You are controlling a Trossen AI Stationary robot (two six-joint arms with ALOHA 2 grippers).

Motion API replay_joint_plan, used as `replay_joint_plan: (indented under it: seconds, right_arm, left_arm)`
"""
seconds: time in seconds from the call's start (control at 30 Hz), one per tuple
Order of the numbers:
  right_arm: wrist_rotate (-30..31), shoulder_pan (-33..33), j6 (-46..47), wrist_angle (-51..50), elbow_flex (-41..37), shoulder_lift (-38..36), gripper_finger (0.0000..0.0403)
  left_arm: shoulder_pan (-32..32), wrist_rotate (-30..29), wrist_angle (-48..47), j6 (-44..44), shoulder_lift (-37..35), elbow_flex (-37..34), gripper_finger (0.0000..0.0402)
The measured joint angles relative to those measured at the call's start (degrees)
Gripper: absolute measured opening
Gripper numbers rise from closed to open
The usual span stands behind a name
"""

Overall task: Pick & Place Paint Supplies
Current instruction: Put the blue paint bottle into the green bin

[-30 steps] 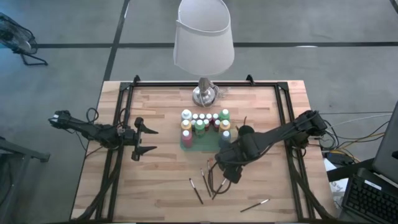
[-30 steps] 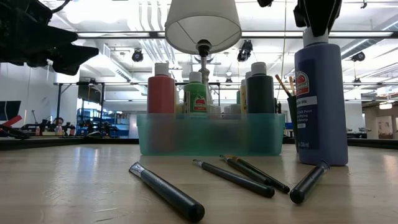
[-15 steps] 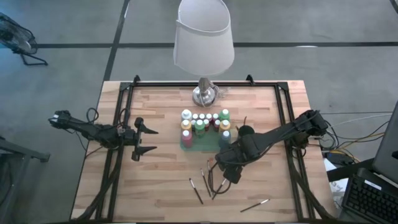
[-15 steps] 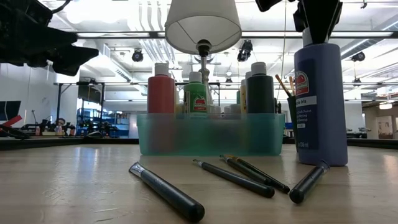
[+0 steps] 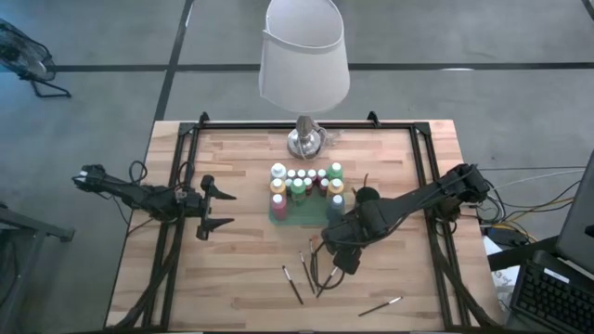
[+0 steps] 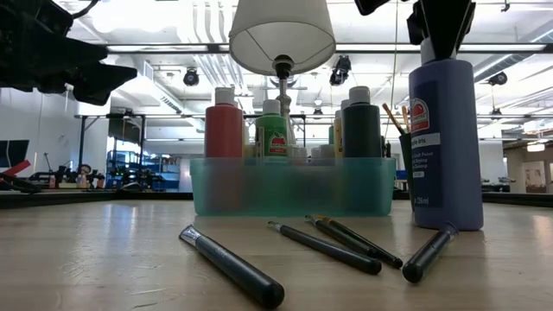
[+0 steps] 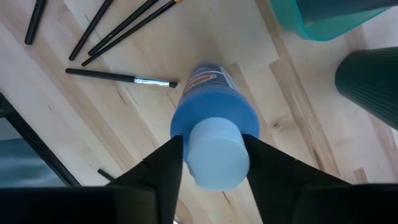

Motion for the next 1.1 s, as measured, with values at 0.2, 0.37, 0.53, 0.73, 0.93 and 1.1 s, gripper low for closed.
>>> replay_joint_plan:
  seconds: [0.2, 0.37, 0.53, 0.73, 0.93, 1.1]
  right_arm:
    - [-0.11, 0.02, 0.11, 0.12, 0.00, 0.00, 0.0188]
    - [-0.14, -0.31, 1.19, 0.08, -0.03, 0.02, 0.0174]
    - [-0.39, -1.07, 1.60, -0.14, -0.04, 0.04, 0.0143]
    - [-0.37, -1.46, 2.16, -0.05, -0.04, 0.04, 0.0116]
    - [-0.41, -1.51, 1.85, 0.42, -0.04, 0.11, 0.0165]
    - [-0.36, -1.51, 1.74, 0.37, -0.04, 0.11, 0.0197]
  left_arm:
    - [0.00, 0.00, 0.00, 0.02, 0.00, 0.00, 0.0310]
    - [0.00, -0.02, 0.00, 0.00, 0.00, 0.00, 0.0310]
    - [0.00, 0.00, 0.00, 0.00, 0.00, 0.00, 0.0310]
    - [-0.02, 0.00, 0.00, 0.01, 0.00, 0.00, 0.0310]
    - [-0.01, 0.00, 0.00, 0.00, 0.00, 0.00, 0.0310]
    - [-0.01, 0.00, 0.00, 0.01, 0.00, 0.00, 0.0310]
